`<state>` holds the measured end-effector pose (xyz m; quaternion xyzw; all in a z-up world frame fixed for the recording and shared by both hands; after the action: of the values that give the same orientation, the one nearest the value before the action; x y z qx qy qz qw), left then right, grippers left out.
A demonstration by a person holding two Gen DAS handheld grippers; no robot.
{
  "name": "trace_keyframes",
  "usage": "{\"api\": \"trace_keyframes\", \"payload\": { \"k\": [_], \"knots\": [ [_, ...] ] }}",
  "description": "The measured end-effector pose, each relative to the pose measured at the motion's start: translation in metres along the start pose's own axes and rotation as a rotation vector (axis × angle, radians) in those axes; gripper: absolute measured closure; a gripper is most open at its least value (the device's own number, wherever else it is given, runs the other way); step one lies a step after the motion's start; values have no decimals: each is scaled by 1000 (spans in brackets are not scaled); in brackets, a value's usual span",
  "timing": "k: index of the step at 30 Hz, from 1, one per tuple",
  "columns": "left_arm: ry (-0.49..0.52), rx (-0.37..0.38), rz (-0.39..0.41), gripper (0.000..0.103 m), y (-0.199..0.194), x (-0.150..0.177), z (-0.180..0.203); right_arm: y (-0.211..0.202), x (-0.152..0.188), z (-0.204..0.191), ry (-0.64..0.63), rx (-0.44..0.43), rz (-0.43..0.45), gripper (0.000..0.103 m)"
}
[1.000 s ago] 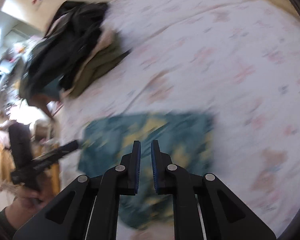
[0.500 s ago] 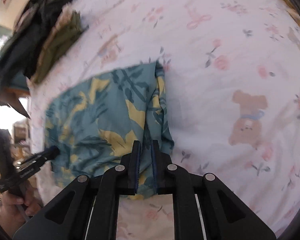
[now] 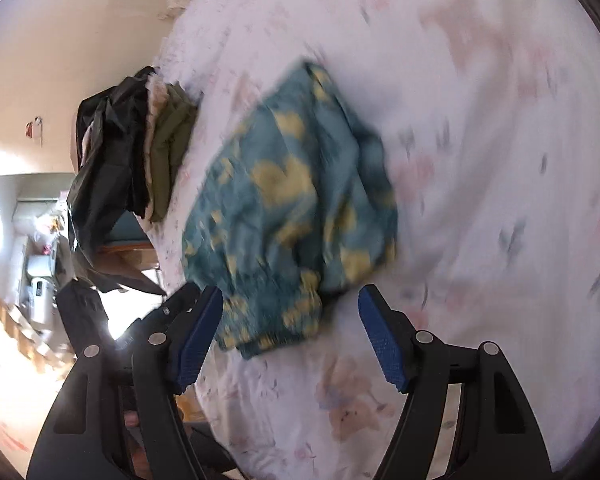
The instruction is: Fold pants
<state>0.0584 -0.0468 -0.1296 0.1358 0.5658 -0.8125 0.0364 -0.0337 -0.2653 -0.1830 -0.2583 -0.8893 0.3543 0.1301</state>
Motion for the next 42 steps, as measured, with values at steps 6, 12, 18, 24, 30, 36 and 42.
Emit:
{"api": "trace_keyframes", "payload": {
  "k": [6,12,18,24,30,36,42],
  "knots": [
    [-22,12,-21,32,6,5,-7,26,10,10,88,-50,-24,30],
    [-111,-28,21,31,-19,5,-42,16,5,-6,1,41,28,30],
    [-320,-28,21,23,-32,-19,-100,-19,-46,-26,-69,107,72,30],
    [-99,-90,-27,23,-14,-68,-90,-5,-121,-52,-300,188,-36,30],
    [18,-39,-104,25,26,-107,-102,34,-167,-58,-507,251,-149,36],
    [164,-16,-132,42,49,-119,-83,70,-187,-50,-588,280,-196,40],
    [270,61,-176,98,58,-124,-59,85,-182,-56,-668,215,-282,84]
  ]
}}
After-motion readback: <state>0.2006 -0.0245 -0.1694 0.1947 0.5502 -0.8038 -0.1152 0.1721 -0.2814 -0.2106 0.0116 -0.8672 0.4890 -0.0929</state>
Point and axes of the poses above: each gripper's, at about its wrist camera, not at the fingertips, and y roughly the way its jaws point, z to its right, x to its underside, the point moved 2 cm from there along y, roughly the way its jaws point, and after that the axes turned 3 degrees about x, right-handed, at the moved point
